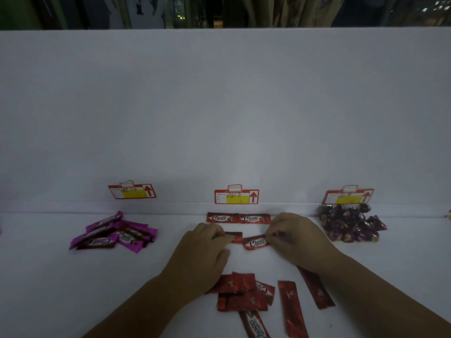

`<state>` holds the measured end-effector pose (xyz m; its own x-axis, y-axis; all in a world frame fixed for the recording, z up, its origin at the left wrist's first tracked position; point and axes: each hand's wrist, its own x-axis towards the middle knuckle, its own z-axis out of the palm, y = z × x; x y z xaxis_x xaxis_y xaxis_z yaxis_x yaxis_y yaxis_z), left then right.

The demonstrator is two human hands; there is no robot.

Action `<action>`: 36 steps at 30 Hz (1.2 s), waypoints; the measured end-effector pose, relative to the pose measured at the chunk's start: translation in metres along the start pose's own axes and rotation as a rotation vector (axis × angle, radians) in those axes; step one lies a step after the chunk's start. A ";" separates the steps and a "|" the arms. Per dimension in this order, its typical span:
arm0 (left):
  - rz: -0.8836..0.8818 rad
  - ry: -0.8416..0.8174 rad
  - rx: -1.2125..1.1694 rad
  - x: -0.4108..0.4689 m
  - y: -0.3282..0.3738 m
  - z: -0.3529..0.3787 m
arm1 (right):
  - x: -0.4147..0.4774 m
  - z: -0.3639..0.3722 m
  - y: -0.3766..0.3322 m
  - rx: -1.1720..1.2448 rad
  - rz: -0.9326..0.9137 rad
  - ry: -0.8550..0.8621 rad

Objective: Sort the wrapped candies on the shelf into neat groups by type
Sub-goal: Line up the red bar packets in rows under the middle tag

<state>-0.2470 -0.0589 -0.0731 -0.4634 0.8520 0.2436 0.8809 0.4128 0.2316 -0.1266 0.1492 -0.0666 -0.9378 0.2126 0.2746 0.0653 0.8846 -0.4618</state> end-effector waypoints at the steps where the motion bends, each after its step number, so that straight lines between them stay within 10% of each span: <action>1: -0.005 -0.005 0.001 0.000 0.000 0.001 | 0.001 0.002 0.001 -0.017 0.015 0.023; 36: -0.075 -0.066 -0.007 0.002 -0.003 0.004 | 0.004 0.011 0.006 -0.049 0.013 -0.001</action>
<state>-0.2499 -0.0570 -0.0767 -0.5207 0.8381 0.1626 0.8429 0.4744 0.2540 -0.1340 0.1513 -0.0774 -0.9370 0.2236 0.2683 0.0939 0.9012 -0.4232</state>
